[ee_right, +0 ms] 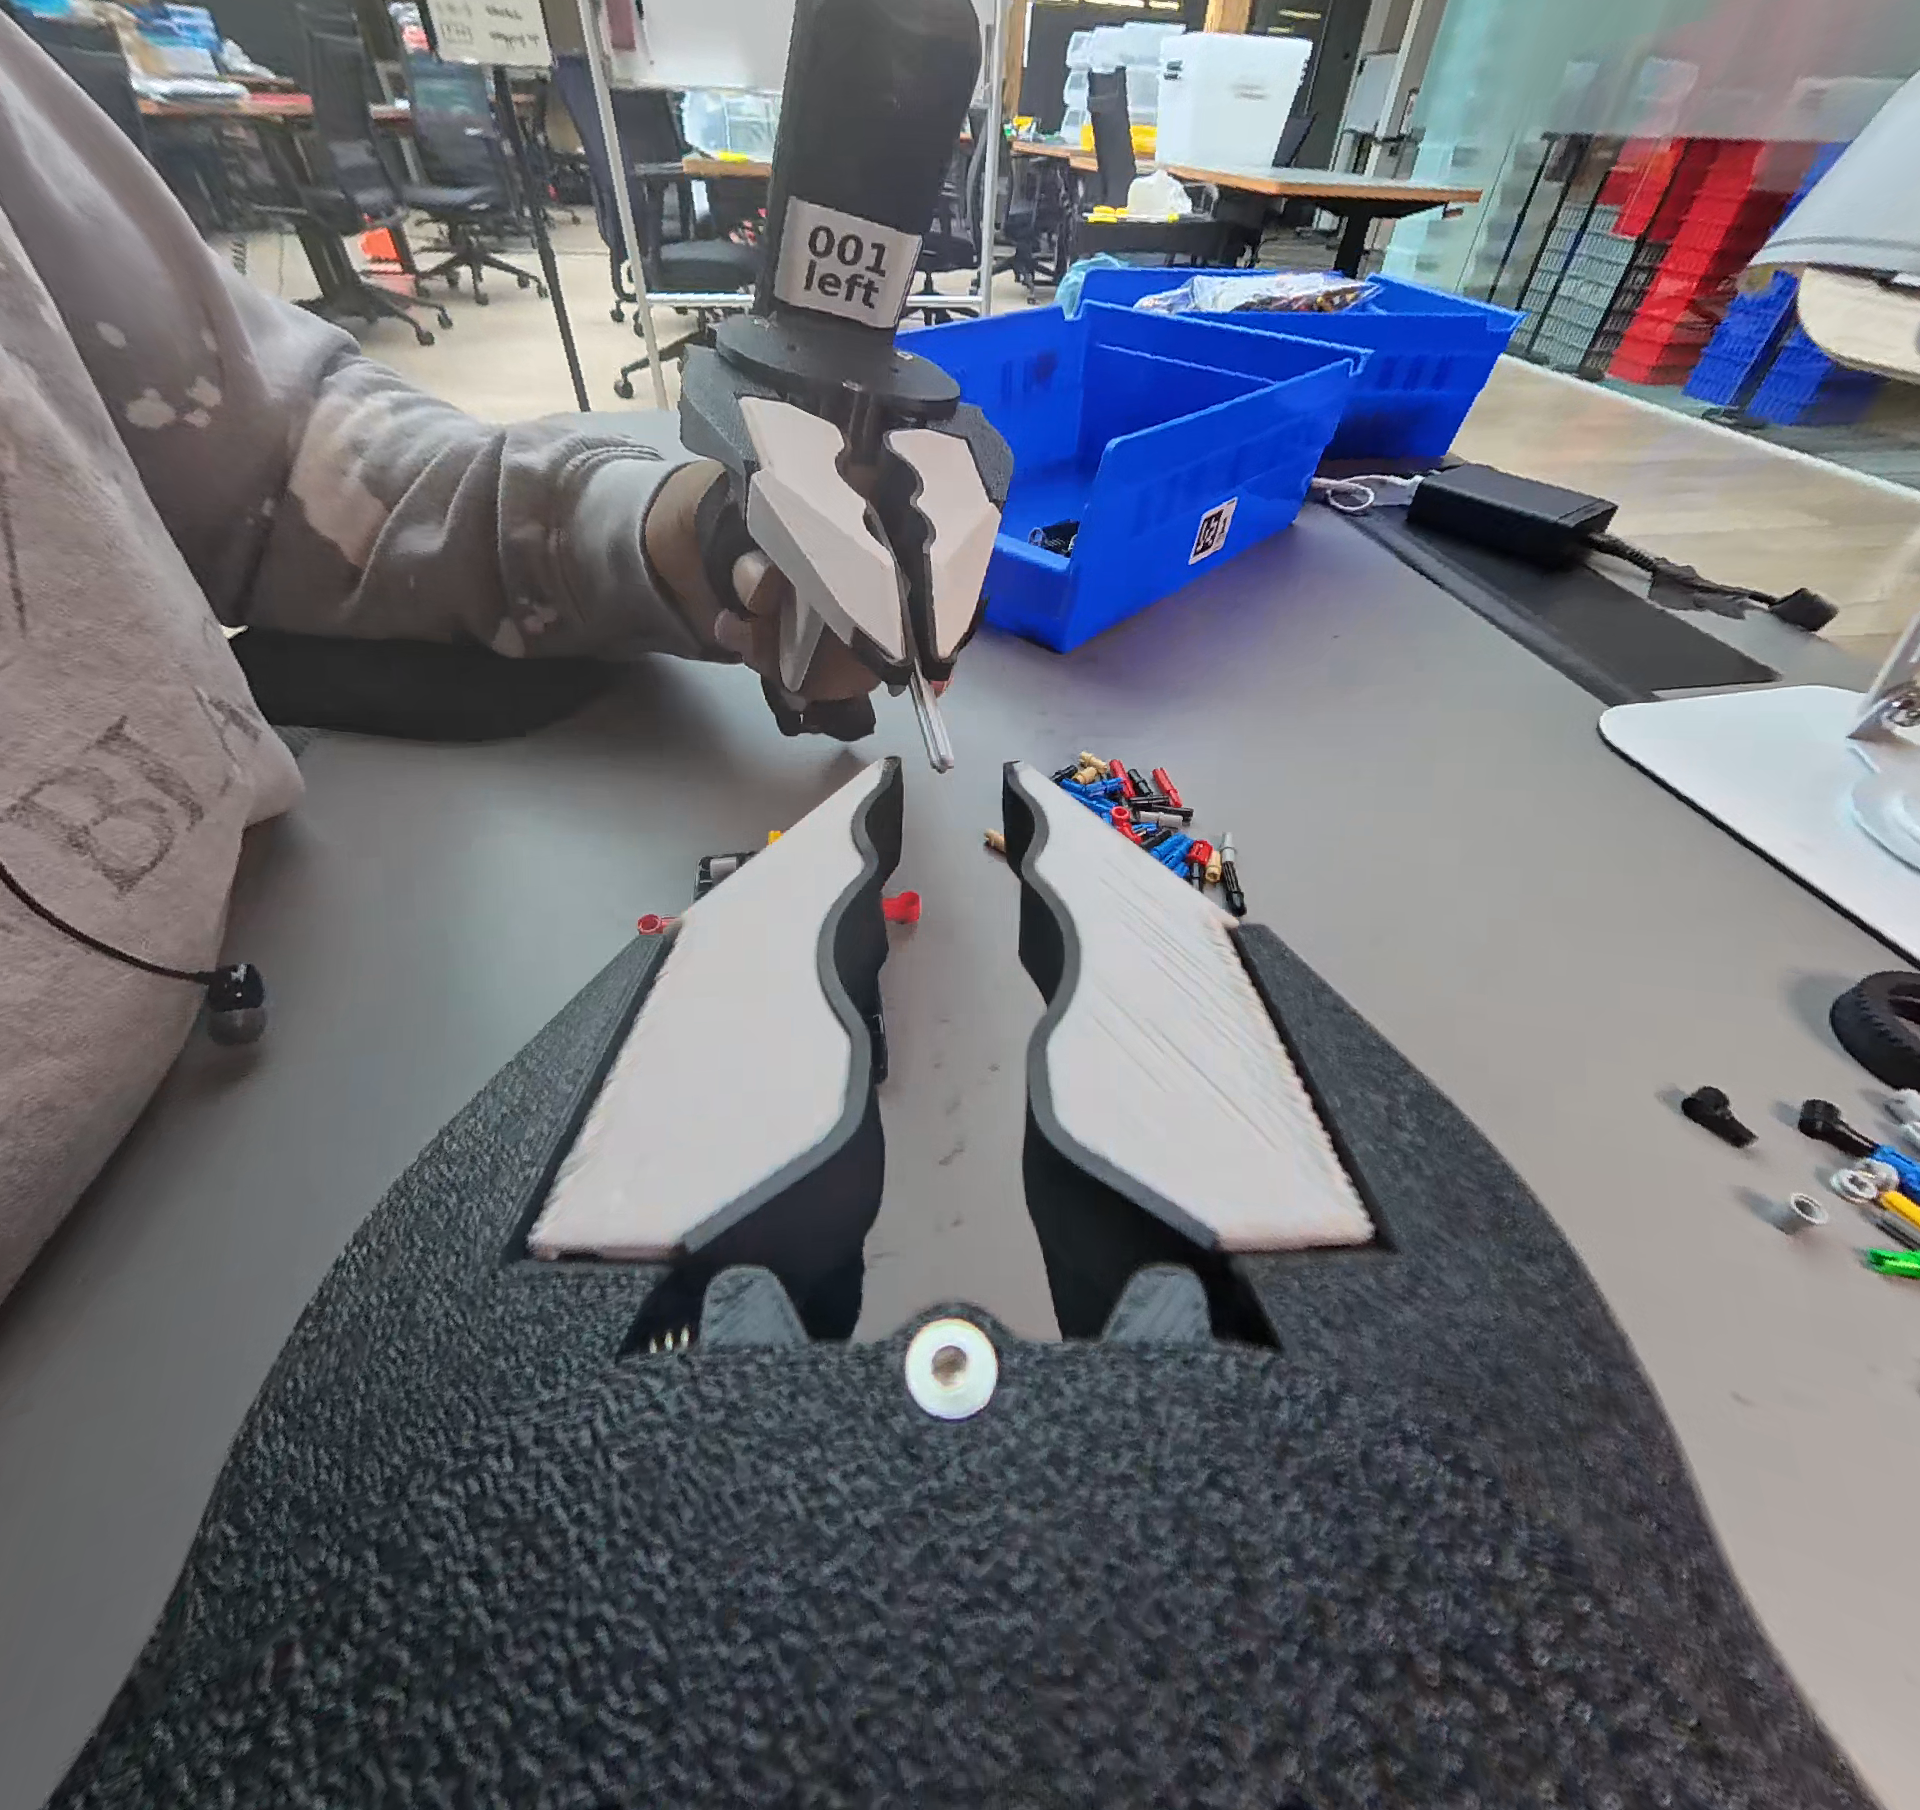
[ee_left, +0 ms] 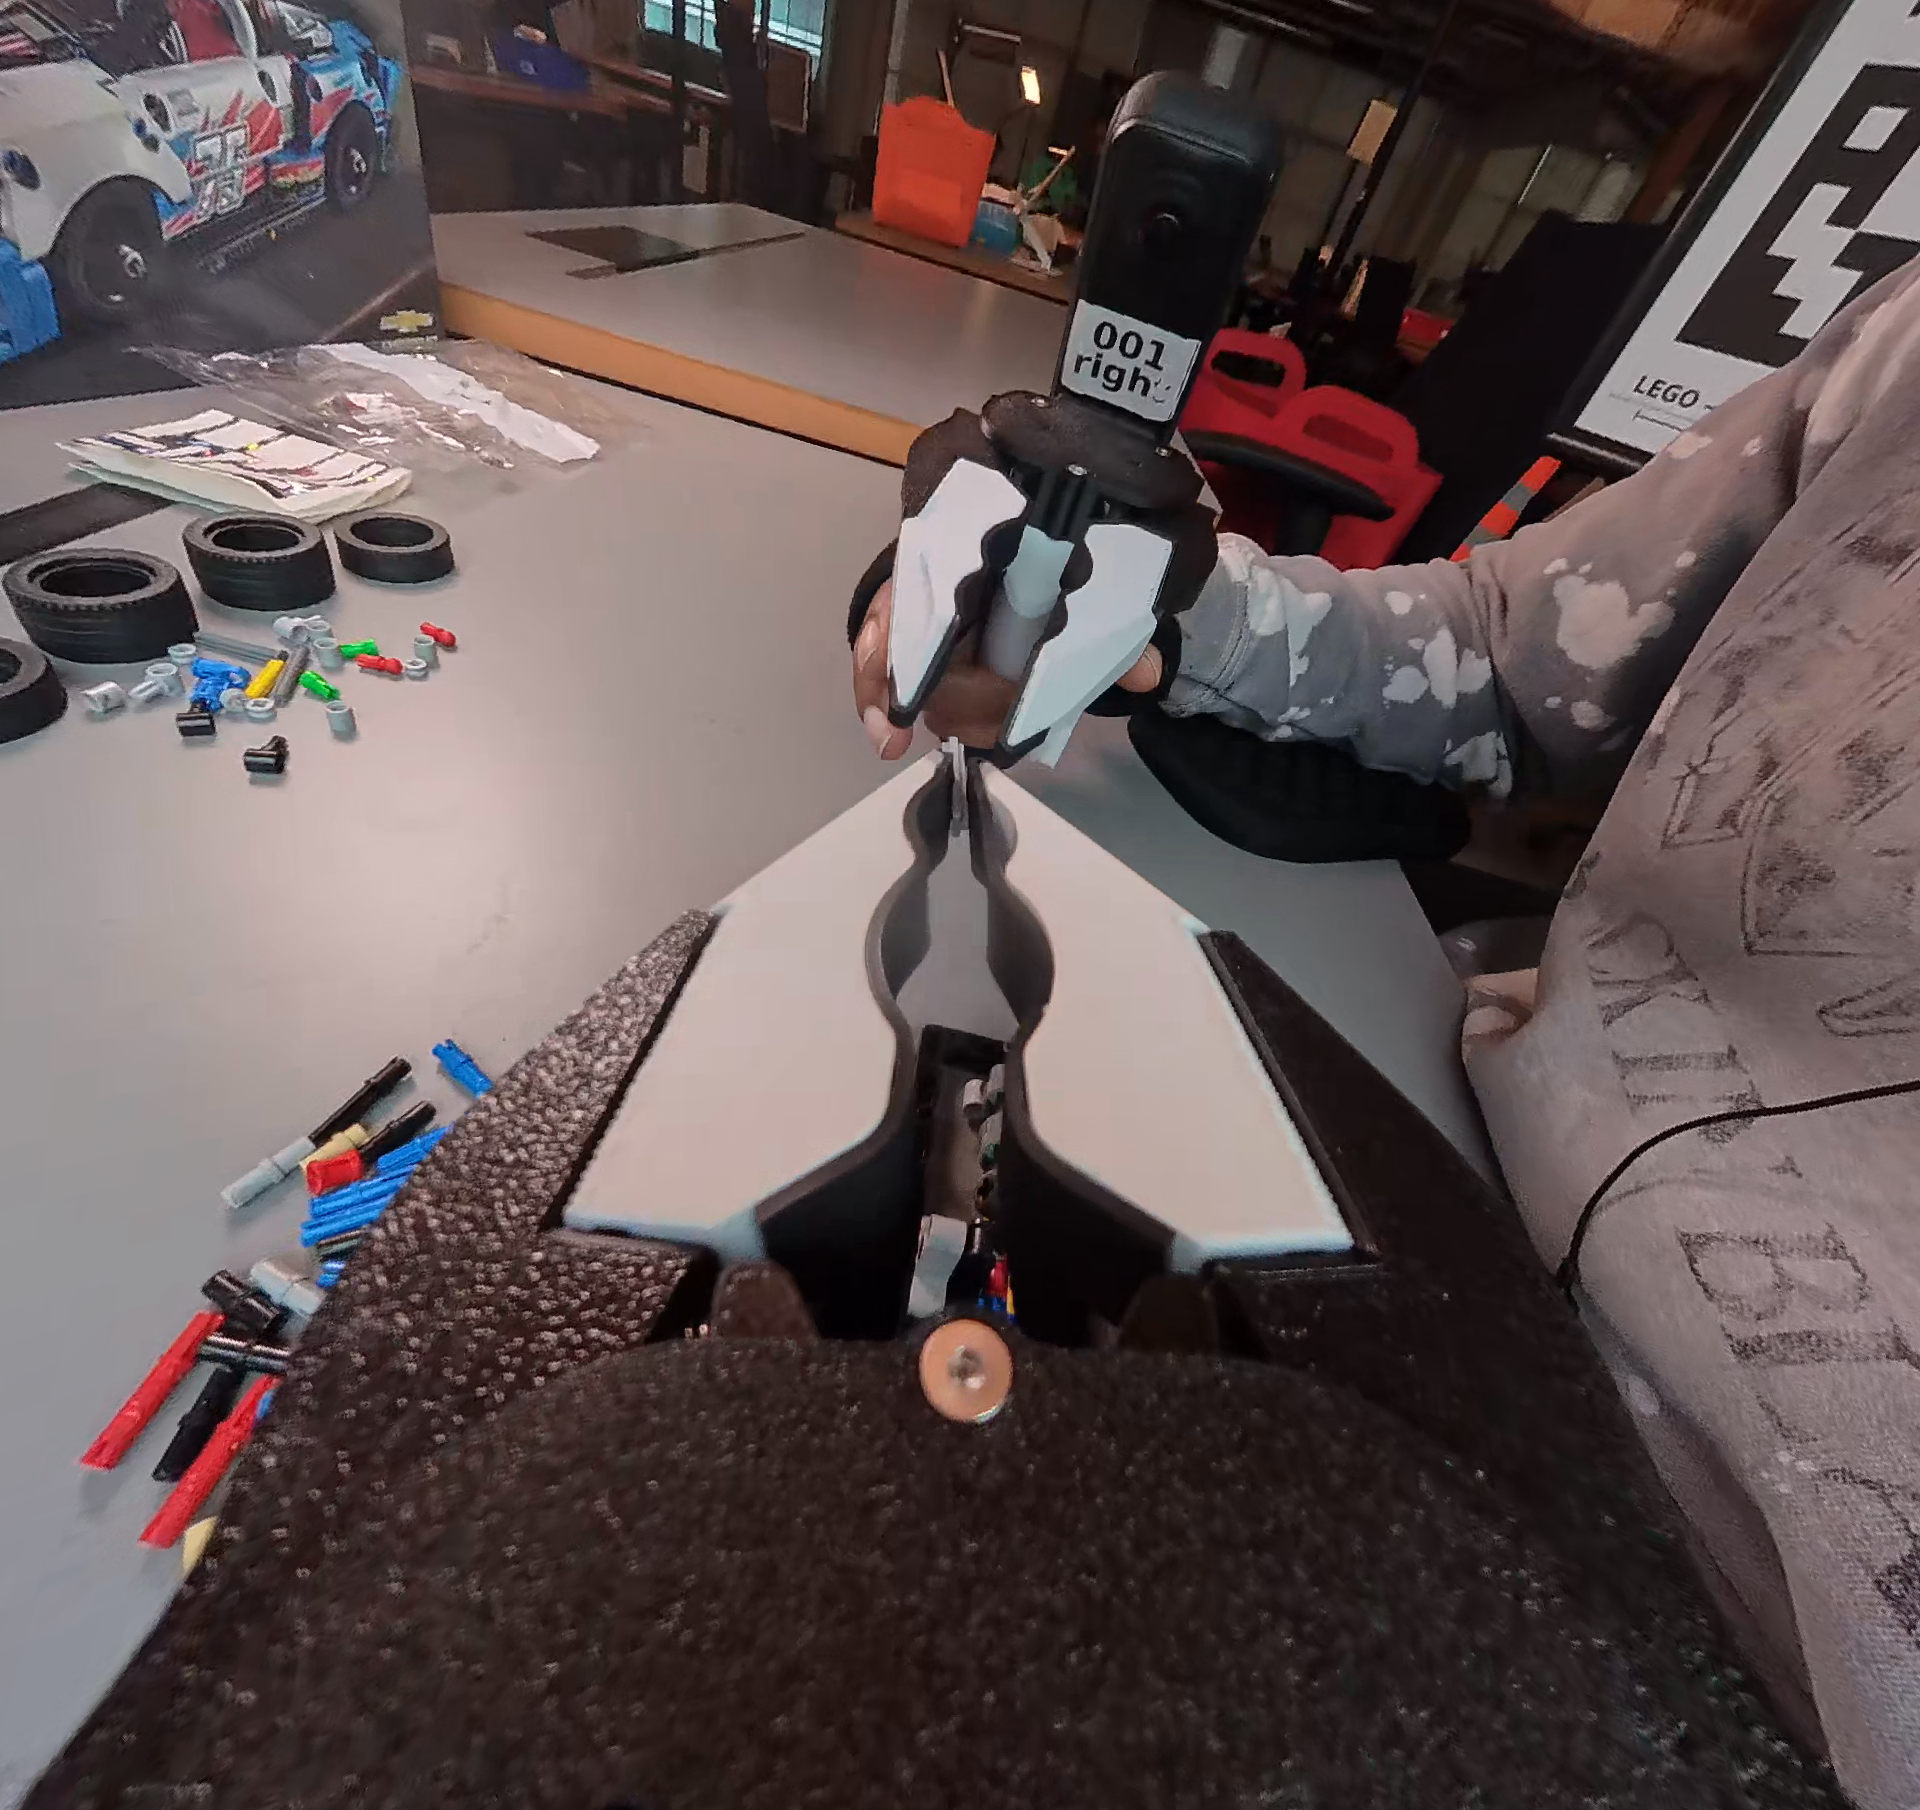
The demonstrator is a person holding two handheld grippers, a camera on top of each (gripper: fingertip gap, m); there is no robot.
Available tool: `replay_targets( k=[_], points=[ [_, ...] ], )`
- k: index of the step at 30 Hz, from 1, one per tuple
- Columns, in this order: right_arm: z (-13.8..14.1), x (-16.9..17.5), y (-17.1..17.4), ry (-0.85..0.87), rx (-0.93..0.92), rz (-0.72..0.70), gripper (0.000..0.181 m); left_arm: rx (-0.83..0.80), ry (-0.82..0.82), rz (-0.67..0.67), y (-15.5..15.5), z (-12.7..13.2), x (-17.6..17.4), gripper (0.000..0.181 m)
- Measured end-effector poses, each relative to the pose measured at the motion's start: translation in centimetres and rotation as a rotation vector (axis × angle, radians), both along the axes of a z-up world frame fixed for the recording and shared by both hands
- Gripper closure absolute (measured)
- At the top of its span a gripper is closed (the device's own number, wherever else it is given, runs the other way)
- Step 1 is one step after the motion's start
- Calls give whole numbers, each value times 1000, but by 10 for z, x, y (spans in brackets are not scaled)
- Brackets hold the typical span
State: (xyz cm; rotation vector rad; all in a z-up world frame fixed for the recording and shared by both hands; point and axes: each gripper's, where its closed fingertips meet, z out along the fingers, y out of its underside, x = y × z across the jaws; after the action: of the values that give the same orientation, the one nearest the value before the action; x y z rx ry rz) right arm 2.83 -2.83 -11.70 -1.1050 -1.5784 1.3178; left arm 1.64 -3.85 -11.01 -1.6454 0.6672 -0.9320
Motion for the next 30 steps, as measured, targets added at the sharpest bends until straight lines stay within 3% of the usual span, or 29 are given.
replay_targets(
  k=[11,15,21,24,27,30],
  points=[
    [-2,0,-19,-7,75,63,177,29,32,-72,-10,-3,11,177],
    [-4,4,-12,-24,101,44,177,50,130,-63,-10,-11,7,157],
    [-10,4,-16,-49,117,60,177,31,179,-64,-10,-21,9,177],
    [-9,2,-11,-46,108,42,177,21,175,-36,-6,-20,7,177],
    [-8,-1,24,-77,133,-82,177,20,174,87,9,-17,-6,171],
    [-24,-3,125,-251,205,-479,177,6,158,182,20,-14,-25,155]
  ],
)
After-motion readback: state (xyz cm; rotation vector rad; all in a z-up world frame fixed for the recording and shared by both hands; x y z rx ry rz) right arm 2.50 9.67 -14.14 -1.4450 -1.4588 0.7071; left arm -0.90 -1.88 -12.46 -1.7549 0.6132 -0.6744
